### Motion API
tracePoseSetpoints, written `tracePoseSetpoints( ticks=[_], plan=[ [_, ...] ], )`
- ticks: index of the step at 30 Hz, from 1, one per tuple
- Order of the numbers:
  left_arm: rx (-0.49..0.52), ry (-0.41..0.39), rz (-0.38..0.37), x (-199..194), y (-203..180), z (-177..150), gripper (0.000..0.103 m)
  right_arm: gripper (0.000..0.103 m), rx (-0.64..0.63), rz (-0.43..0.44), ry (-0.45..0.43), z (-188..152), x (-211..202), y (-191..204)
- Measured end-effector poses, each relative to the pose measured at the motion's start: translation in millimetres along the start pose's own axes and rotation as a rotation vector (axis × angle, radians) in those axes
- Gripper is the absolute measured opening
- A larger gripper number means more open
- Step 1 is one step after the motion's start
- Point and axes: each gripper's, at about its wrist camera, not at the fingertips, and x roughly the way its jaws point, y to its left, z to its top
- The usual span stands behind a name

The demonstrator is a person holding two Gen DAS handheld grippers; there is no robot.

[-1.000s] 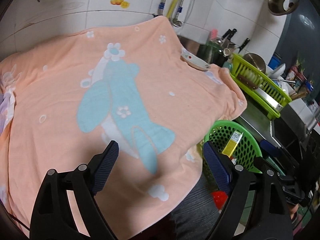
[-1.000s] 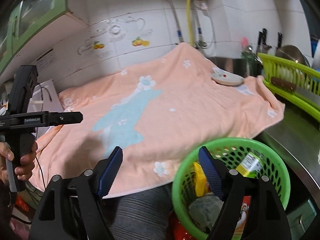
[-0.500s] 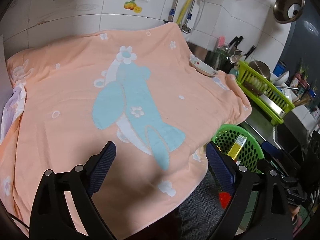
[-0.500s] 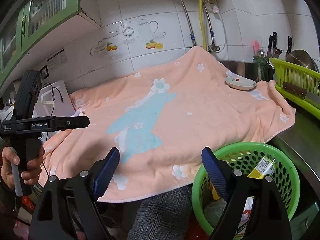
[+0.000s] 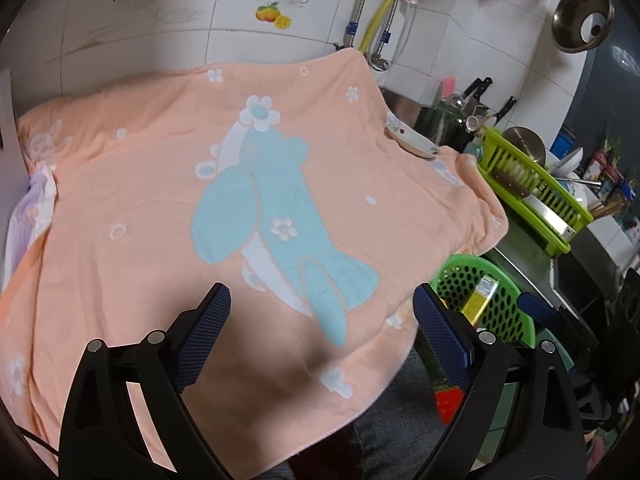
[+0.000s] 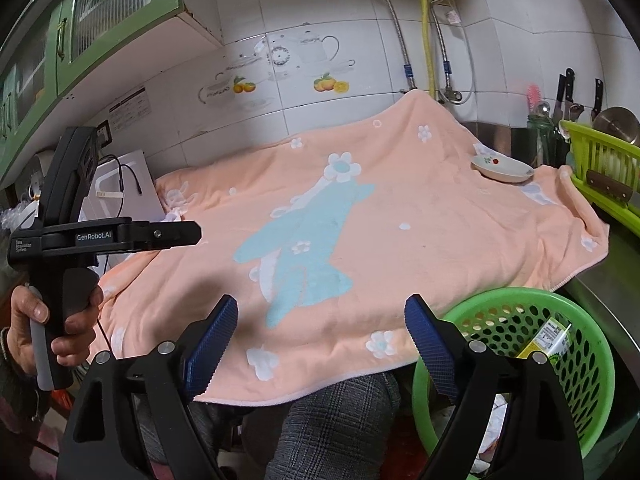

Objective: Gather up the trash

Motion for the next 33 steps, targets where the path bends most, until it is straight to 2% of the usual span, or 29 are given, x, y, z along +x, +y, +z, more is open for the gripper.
tracePoseSetpoints(
  ticks=[6, 14, 18, 26, 33],
  plan=[
    [-0.031, -0.008, 0.011, 5, 16, 12, 0.091, 0.085, -0.029, -0.002, 0.012, 10, 15, 8],
    [-0.041, -0.03, 0.069, 13, 37, 26, 0.093, 0.086, -0.039, -0.015, 0.031, 25, 44, 11],
    [-0.052, -0.037, 0.085, 17, 45, 29, 0.093, 0.086, -0.053, -0.048, 0.039, 30, 57, 13],
    [-0.055, -0.076, 0.11, 12, 53, 31, 0.096, 0.087, -0.024, -0.07, 0.064, 35, 75, 12],
    [-0.022, -0.11, 0.144, 5, 46, 27, 0.098, 0.089, -0.025, -0.113, 0.055, 38, 74, 10]
  ],
)
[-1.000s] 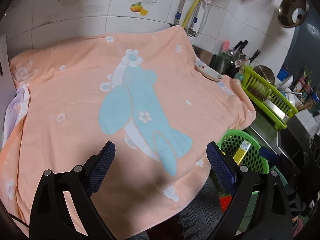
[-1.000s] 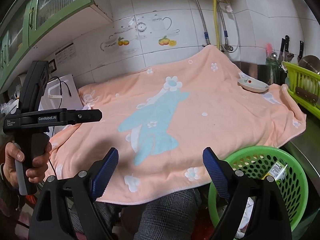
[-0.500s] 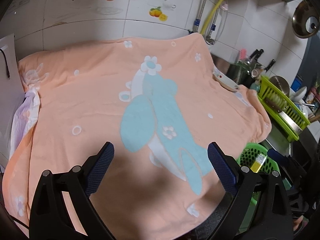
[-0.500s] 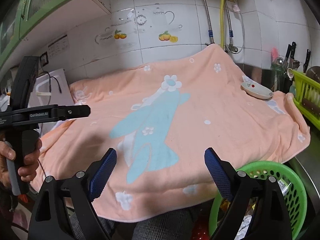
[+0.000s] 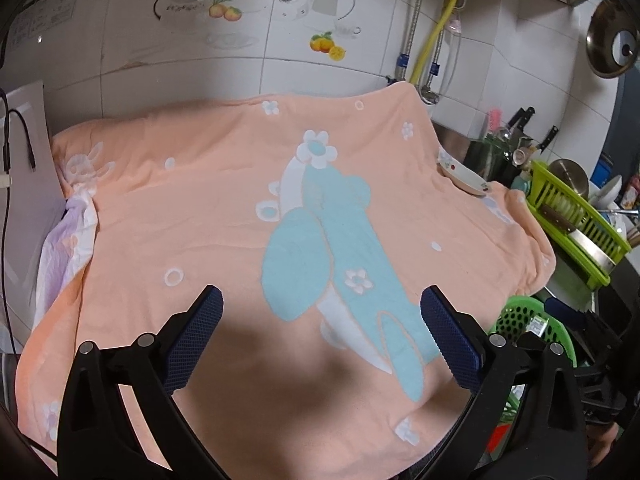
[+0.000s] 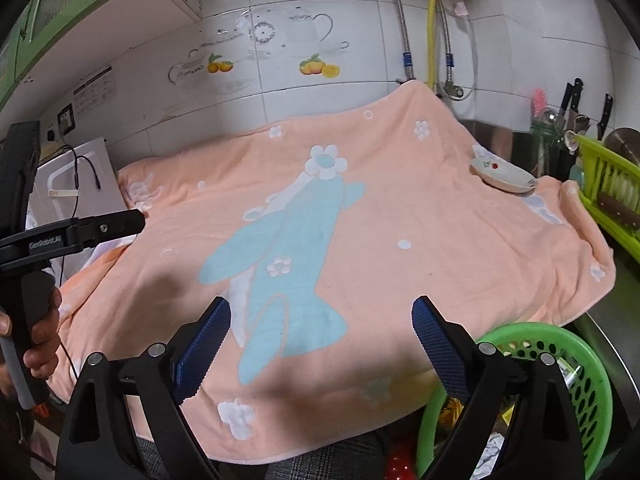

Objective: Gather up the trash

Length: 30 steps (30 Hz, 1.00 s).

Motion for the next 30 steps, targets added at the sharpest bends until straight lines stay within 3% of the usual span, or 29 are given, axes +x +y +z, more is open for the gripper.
tracePoseSetpoints(
  ticks=[14, 30],
  plan=[
    [0.103, -0.015, -0.037, -4, -54, -14, 0.098, 0.091, 0.09, -0.115, 0.012, -19, -28, -28],
    [0.202, 0.028, -0.144, 3, -110, -29, 0.098, 0.091, 0.169, -0.248, 0.021, -45, -63, -61]
  ],
)
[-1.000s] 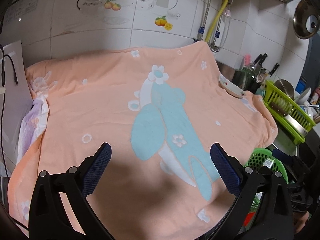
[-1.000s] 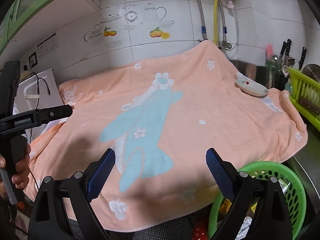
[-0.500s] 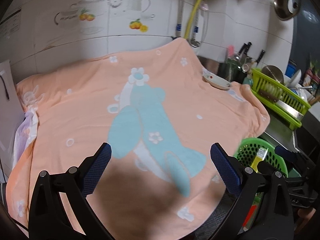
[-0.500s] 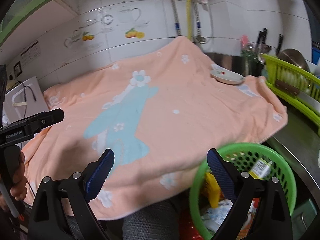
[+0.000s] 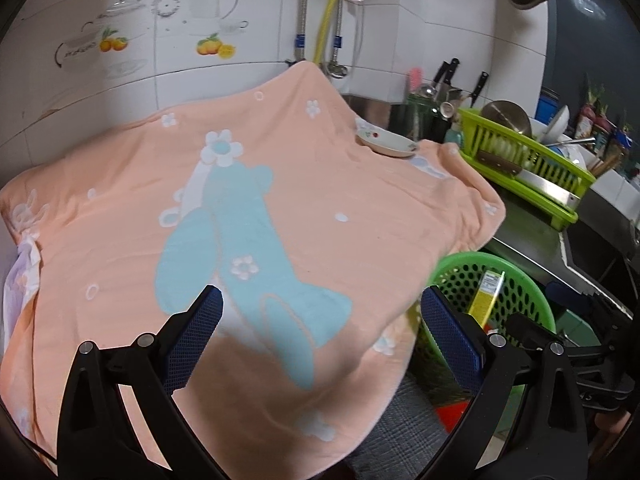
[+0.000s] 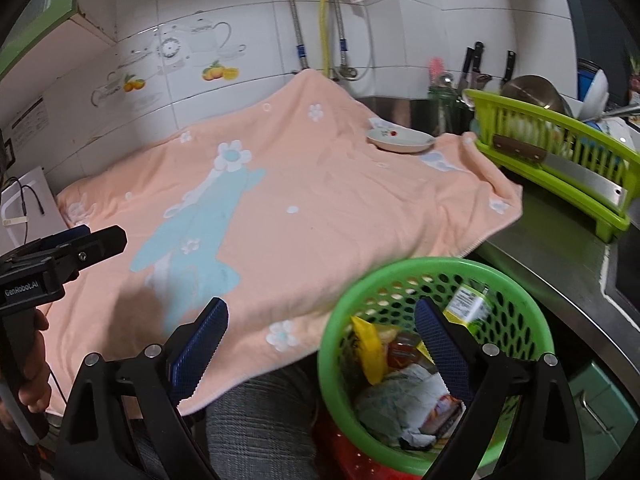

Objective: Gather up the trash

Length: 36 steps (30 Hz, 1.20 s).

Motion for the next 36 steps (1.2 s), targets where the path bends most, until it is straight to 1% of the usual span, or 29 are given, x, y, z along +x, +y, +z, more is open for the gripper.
tracePoseSetpoints(
  ticks=[7, 15, 28, 36],
  plan=[
    [0.008, 0.004, -0.01, 2, -9, 0, 0.098, 0.091, 0.016, -0.039, 0.005, -5, -8, -12],
    [0.033, 0.013, -0.02, 6, -23, -3, 0.098, 0.092, 0.02, -0.083, 0.006, -7, -14, -17],
    [0.063, -0.009, 0.007, 4, -32, 0, 0.098, 0.092, 0.032, -0.133, 0.0, -6, -24, -25],
    [0.065, -0.003, 0.004, 6, -34, -2, 0.098, 0.092, 0.037, -0.158, 0.0, -4, -27, -28]
  ],
)
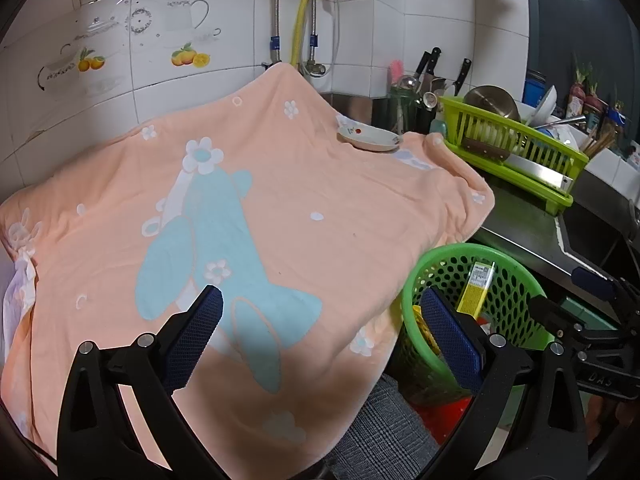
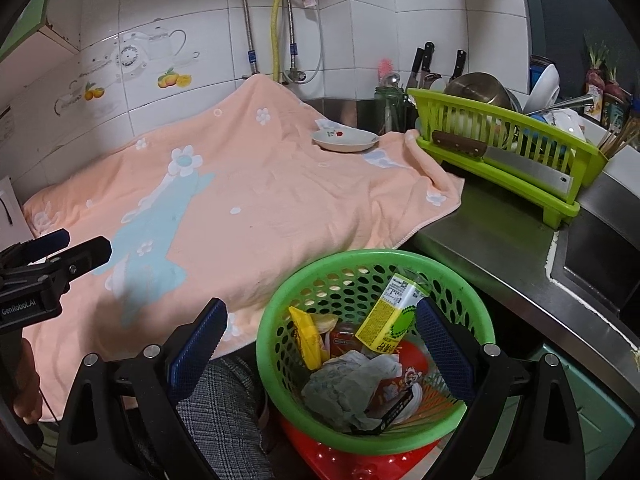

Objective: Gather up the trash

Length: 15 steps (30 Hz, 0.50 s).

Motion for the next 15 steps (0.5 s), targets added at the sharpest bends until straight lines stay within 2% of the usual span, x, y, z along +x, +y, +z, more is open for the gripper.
tracePoseSetpoints(
  ticks=[15],
  plan=[
    [-0.004, -0.014, 0.02, 0.1, 0.7, 0.9, 0.098, 0.092, 0.005, -0.009, -0.008, 1.1, 0.3, 1.3]
  ],
)
